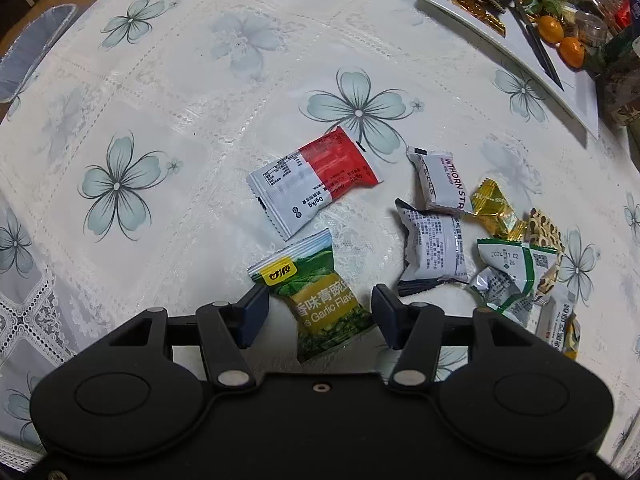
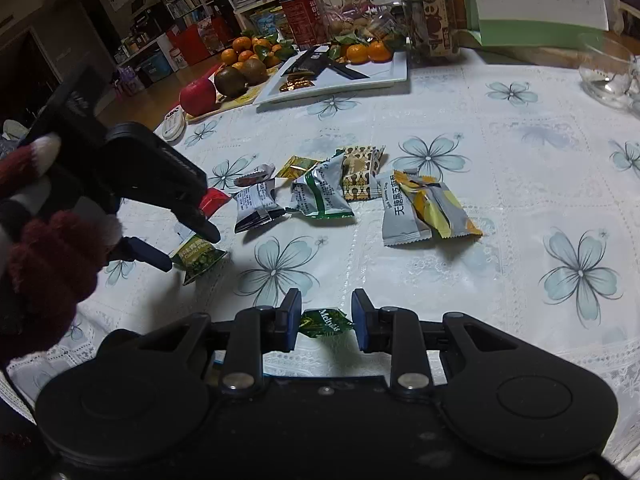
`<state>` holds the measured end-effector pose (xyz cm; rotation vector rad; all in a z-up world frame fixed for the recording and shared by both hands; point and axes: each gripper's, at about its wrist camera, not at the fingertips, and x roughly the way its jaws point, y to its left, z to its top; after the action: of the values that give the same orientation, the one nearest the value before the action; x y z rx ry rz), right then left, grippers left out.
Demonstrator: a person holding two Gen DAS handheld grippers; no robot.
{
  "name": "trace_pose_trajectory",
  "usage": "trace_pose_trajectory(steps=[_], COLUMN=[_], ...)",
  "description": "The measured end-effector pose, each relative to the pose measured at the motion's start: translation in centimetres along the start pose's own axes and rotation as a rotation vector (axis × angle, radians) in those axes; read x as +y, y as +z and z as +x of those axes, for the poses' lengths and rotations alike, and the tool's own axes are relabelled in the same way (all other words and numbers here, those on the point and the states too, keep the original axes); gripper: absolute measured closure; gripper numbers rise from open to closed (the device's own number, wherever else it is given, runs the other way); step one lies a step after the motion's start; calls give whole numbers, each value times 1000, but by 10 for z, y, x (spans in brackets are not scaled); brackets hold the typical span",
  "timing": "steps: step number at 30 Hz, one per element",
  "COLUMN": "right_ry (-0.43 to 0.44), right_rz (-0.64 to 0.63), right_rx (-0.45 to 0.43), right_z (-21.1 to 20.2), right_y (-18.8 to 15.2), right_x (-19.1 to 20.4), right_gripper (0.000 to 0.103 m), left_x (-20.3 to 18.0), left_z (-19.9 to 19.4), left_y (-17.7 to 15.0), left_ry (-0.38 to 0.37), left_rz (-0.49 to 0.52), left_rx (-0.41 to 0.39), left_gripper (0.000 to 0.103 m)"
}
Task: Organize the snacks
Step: 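Close the right tool on the green foil candy while the left tool grasps the green garlic pack, then carry both snacks over the gold tray and open both tools to drop them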
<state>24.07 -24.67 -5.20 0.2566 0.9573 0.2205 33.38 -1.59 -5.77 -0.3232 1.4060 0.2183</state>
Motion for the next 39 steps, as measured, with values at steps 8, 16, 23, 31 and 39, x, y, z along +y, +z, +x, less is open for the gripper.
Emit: trace_pose_trajectory(steps=[8,16,23,31,39], right_ry=[-7,-7,-35,-79,-158], right_rz=[-10,47,197,8,-153], right_rx=[-22,-81,-71,39,97], right_z=[-2,-9,-13,6,27], right_y=[0,-3,-2,-16,-23], right_x=[0,-7,-28,4,26], right_gripper=[88,92,76,58,71], left_x=[-5,16,33,52,58], left_z=[3,-49,-77,-71,-56], left_y=[-2,-40,-87,-141,-160], left_ry=[-16,-94,-122,-129,-102], left_rz=[45,139,253,334,373], left_rx=[-16,-71,-113,-50,-35], left_gripper=[66,66,66,66,66])
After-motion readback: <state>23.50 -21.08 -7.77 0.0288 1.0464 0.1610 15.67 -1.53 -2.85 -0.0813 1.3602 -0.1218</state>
